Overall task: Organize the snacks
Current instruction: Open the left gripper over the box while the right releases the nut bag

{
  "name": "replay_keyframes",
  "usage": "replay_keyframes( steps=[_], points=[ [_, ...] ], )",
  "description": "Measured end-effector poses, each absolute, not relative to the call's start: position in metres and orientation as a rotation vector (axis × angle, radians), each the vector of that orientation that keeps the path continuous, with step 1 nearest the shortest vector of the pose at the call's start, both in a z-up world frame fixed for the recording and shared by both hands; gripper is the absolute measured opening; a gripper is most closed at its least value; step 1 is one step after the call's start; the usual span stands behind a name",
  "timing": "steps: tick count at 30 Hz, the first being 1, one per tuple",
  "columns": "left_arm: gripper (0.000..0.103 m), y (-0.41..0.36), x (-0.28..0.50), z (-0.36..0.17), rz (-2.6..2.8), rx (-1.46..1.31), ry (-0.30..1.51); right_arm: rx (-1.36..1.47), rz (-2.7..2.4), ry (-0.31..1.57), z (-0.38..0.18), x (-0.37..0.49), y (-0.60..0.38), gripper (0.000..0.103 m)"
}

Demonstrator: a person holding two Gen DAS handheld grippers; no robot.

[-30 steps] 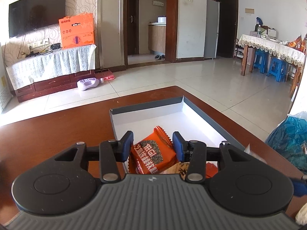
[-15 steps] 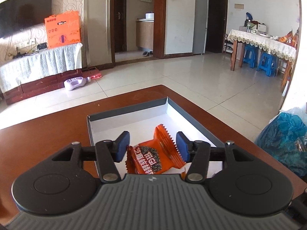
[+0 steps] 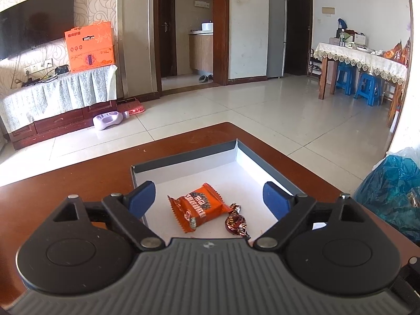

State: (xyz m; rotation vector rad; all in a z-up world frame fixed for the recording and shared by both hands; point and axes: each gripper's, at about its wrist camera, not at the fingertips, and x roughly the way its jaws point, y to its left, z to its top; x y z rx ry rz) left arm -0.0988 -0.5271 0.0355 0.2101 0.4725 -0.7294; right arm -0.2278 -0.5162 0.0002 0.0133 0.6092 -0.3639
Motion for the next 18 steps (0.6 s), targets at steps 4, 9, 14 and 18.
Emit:
replay_keyframes(
  steps=[4,9,14,18],
  points=[
    [0.092,-0.521,-0.098,0.037,-0.724,0.201,0.478,-0.015,-0.385,0.599,-0.001,-0.231,-0.511,0.065],
    [0.092,-0.515,-0.109,0.042,-0.723,0.195,0.469,-0.046,-0.412,0.552,0.004,-0.237,-0.507,0.071],
    [0.092,-0.504,-0.111,0.051,-0.72,0.169,0.47,-0.058,-0.426,0.431,0.015,-0.249,-0.502,0.073],
    [0.092,-0.496,-0.114,0.06,-0.708,0.16,0.461,-0.062,-0.449,0.351,0.021,-0.258,-0.499,0.074]
  ],
)
